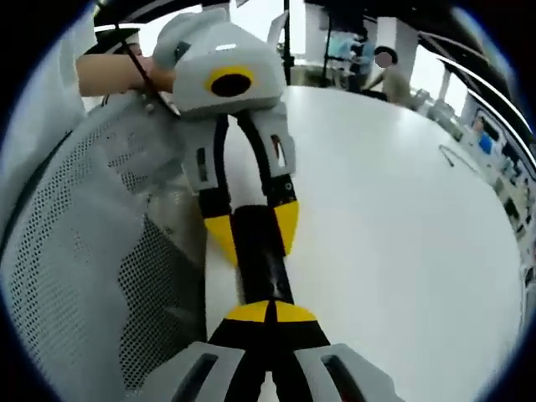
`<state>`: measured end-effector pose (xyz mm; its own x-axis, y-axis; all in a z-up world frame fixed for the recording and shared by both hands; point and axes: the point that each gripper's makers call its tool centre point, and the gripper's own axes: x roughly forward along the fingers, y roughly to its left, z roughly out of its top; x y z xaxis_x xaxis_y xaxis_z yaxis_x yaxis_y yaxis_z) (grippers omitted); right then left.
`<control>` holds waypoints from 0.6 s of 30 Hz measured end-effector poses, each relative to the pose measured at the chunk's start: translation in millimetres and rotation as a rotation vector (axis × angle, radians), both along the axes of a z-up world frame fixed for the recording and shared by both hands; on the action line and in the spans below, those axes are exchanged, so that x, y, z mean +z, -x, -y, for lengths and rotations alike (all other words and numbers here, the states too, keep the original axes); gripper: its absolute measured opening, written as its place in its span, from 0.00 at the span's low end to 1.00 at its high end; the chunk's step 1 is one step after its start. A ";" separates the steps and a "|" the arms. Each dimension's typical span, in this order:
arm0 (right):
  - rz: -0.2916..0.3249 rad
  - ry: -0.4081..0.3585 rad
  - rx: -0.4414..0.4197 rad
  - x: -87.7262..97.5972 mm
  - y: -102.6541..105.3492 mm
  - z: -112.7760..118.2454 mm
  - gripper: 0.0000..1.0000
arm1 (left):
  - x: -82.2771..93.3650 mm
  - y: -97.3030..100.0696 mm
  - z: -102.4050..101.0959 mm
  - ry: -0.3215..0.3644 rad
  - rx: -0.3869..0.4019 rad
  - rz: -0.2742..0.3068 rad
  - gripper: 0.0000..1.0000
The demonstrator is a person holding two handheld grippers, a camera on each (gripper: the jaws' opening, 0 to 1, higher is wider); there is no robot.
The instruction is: Press the specified remote control buttons in sequence, fully releasing each button before pressing the next.
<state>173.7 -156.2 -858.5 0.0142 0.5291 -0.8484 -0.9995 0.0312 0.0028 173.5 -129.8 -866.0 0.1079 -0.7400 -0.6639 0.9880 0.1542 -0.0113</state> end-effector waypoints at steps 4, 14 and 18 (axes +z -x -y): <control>0.012 0.054 0.042 -1.3 -0.1 -0.3 0.00 | 0.1 -0.1 0.2 0.000 0.000 0.000 0.24; 0.000 0.145 0.060 -2.9 -0.6 -0.2 0.00 | 0.3 0.1 0.3 0.001 -0.002 0.000 0.24; -0.004 0.111 0.015 -2.4 -1.1 1.0 0.00 | 0.3 0.2 0.4 0.003 -0.002 -0.001 0.24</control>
